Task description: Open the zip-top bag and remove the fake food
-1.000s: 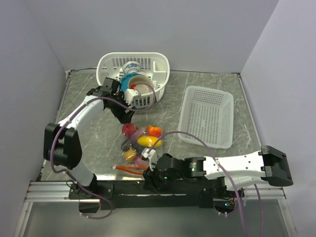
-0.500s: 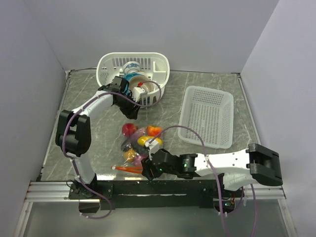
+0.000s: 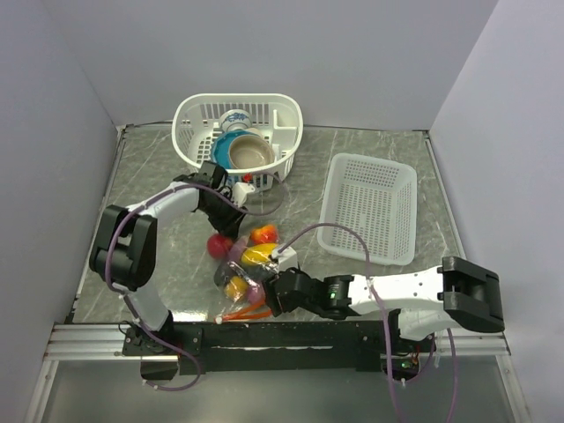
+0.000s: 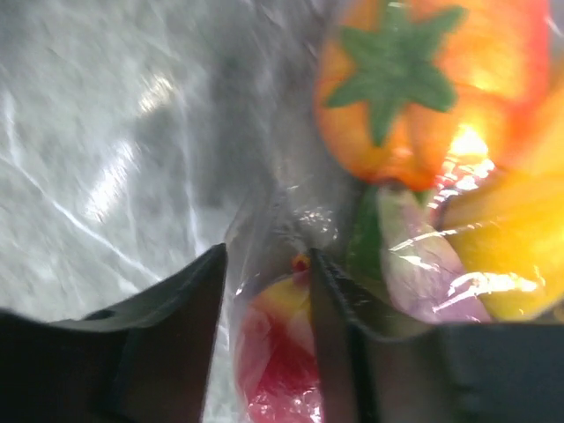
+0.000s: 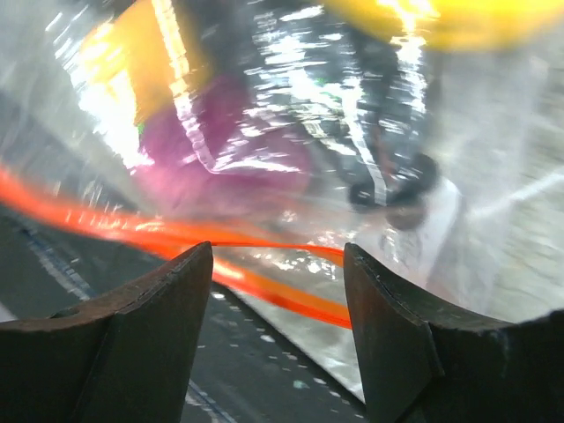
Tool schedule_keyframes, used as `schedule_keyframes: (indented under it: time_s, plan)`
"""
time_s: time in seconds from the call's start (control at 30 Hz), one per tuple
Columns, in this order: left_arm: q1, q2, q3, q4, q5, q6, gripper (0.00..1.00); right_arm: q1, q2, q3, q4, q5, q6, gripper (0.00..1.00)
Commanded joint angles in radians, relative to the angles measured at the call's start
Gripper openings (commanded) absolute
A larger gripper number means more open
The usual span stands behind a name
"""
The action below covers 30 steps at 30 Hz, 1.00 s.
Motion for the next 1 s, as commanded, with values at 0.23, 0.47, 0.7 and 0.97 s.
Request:
schedule_keyframes:
  time_s: [0.23, 0.47, 0.7, 0.97]
  plan:
    - [0.03, -0.278, -0.215, -0.016, -0.184, 0.081, 0.01, -0.14, -0.05, 0.046, -0.008, 0.074, -0.072, 0.68]
    - [0.192, -0.319, -0.255, 0.0, -0.236, 0.134, 0.01, -0.108, -0.143, 0.005, -0.023, 0.099, -0.061, 0.76]
    - [0.228, -0.344, -0.209, -0.026, -0.189, 0.065, 0.01, 0.011, -0.257, -0.059, -0.014, 0.145, -0.075, 1.0]
    - [0.214, -0.257, -0.069, -0.071, -0.055, -0.046, 0.41, 0.071, -0.185, -0.104, 0.046, 0.125, -0.072, 0.92]
